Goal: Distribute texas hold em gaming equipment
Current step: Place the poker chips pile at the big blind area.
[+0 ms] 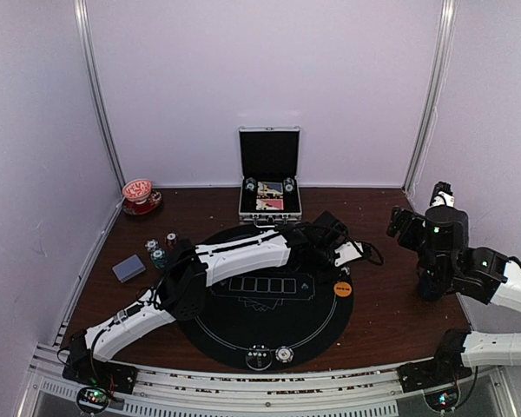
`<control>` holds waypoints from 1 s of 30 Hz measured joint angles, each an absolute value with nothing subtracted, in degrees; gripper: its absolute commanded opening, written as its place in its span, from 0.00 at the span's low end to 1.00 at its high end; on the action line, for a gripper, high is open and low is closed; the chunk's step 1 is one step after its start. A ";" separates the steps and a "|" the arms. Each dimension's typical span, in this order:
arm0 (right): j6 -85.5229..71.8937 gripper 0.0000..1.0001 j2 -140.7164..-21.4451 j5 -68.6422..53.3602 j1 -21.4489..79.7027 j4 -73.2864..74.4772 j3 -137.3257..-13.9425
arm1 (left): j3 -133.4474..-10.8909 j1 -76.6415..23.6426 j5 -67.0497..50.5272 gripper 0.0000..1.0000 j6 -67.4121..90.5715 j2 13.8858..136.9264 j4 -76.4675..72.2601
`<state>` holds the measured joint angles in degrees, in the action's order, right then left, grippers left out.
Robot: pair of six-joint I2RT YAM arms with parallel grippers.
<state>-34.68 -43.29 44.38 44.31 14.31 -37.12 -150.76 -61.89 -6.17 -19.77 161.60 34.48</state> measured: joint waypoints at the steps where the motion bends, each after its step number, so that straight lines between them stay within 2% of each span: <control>1: -34.68 0.98 -43.29 44.36 44.31 14.33 -37.12 | -150.76 -61.89 -6.13 0.56 -19.81 161.60 34.46; 9: -34.44 0.98 -43.29 44.31 44.31 14.26 -37.10 | -150.76 -61.89 -5.52 0.70 -19.90 161.60 34.30; 20: -34.26 0.98 -43.33 44.07 44.31 13.93 -37.10 | -150.76 -61.95 -2.11 0.72 -20.12 160.81 33.91; 25: -34.24 0.98 -43.46 43.88 44.31 13.65 -37.10 | -150.65 -61.95 -1.69 0.78 -20.51 159.28 33.91; 30: -34.22 0.98 -43.46 43.79 44.31 13.52 -37.10 | -146.76 -61.98 -2.63 0.89 -20.91 154.65 34.35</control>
<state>-34.22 -43.46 43.79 44.31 13.52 -37.10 -146.76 -61.98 -2.63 -20.91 154.65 34.35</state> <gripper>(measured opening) 0.982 0.819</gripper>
